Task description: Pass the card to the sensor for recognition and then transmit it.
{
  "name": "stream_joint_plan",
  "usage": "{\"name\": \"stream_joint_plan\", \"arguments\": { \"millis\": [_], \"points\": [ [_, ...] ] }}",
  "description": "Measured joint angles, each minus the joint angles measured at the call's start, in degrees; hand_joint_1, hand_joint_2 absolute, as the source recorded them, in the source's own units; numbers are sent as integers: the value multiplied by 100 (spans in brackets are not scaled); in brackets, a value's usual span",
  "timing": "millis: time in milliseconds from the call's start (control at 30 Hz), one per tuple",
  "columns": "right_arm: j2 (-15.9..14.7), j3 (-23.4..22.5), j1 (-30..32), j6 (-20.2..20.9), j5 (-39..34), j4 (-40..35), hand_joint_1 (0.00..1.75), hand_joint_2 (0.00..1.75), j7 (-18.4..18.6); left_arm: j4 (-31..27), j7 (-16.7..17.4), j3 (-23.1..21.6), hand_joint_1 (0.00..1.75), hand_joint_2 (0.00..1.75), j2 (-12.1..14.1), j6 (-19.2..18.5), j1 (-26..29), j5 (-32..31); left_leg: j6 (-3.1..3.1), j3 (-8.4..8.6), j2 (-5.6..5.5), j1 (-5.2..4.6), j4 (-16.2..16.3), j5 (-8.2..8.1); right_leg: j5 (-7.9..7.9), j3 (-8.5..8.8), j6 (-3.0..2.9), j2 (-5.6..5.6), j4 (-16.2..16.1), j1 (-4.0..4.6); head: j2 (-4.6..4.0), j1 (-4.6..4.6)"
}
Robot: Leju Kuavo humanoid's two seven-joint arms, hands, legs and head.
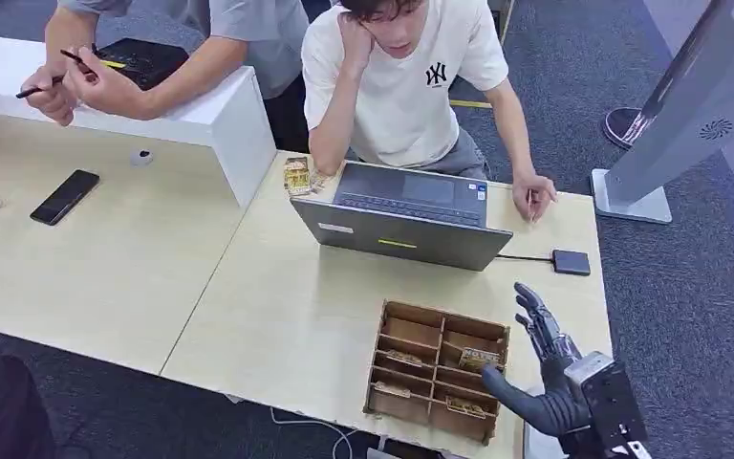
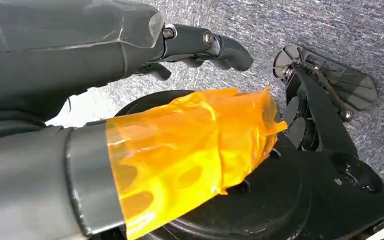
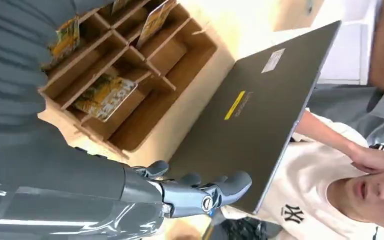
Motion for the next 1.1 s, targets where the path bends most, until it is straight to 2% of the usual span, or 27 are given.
{"name": "stream_joint_plan", "arguments": {
  "millis": [200, 233, 267, 333, 633, 700, 733, 800, 833, 933, 967, 1000, 1100],
  "points": [
    [-94, 131, -3, -158, 1139, -70, 0, 175, -72, 0, 2, 2, 0, 0, -2, 0, -1, -20, 0, 0, 0, 0, 0, 0, 0, 0, 0, 0, 0, 0, 0, 0],
    [-105, 151, -6, -177, 1340, -83, 21, 175, -85, 0, 4, 2, 0, 0, -2, 0, -1, -26, 0, 0, 0, 0, 0, 0, 0, 0, 0, 0, 0, 0, 0, 0],
    [-125, 179, -5, -210, 1517, -94, 140, 175, -87, 0, 11, 2, 0, 0, -2, 0, -1, -37, 0, 0, 0, 0, 0, 0, 0, 0, 0, 0, 0, 0, 0, 0],
    [-151, 245, -5, -262, 1869, -109, 173, 175, -94, 0, 22, 2, 0, 0, -2, 0, -2, -55, 0, 0, 0, 0, 0, 0, 0, 0, 0, 0, 0, 0, 0, 0],
    [-219, 424, -15, -542, 2914, -129, 175, 175, -190, 0, 55, 2, 0, 0, -2, -2, -4, -133, 0, 0, 0, 0, 0, 0, 0, 1, 0, 0, 0, 0, 0, 0],
    [-232, 470, -21, -627, 3165, -142, 143, 175, -190, 0, 55, 2, 0, 0, -2, -4, -4, -149, 0, 0, 0, 0, 0, 0, 0, 1, 0, 0, 0, 0, 0, 0],
    [-234, 487, -30, -656, 3254, -142, 143, 175, -190, 0, 57, 2, 0, 0, -2, -4, -4, -155, 0, 0, 0, 0, 0, 0, 0, 1, 0, 0, 0, 0, 0, 0],
    [-238, 527, -54, -765, 3517, -142, 70, 175, -186, 0, 61, 2, 0, 0, -2, -4, -5, -164, 0, 0, 0, 0, 0, 0, 0, 1, 0, 0, 0, 0, 0, 0],
    [-240, 540, -71, -820, 3630, -142, 59, 175, -179, 0, 63, 2, 0, 0, -2, -4, -5, -166, 0, 0, 1, 0, 0, 0, 0, 1, 0, 0, 0, 0, 0, 0],
    [-251, 581, -109, -905, 3902, -142, 59, 175, -142, 0, 70, 2, 0, 0, -2, -4, -5, -175, 0, 0, 1, 0, 0, 0, 0, 1, 0, 0, 0, 0, 0, -2],
    [-258, 601, -119, -940, 3996, -142, 70, 175, -125, 0, 70, 2, 0, 0, -2, -4, -5, -181, 0, 0, 1, 0, 0, 0, 0, 1, 0, 0, 0, 0, 0, 0],
    [-273, 621, -133, -973, 4098, -142, 87, 175, -107, 0, 72, 2, 0, 0, -2, -4, -5, -188, 0, 0, 1, 0, 0, 0, 0, 1, 0, 0, 0, 0, 0, 0],
    [-302, 686, -171, -1102, 4419, -135, 87, 175, -46, 0, 92, 2, 0, 0, -2, -4, -5, -203, 0, 0, 1, 0, 0, 0, 0, 1, 0, 0, 0, 0, 0, 0]
  ]
}}
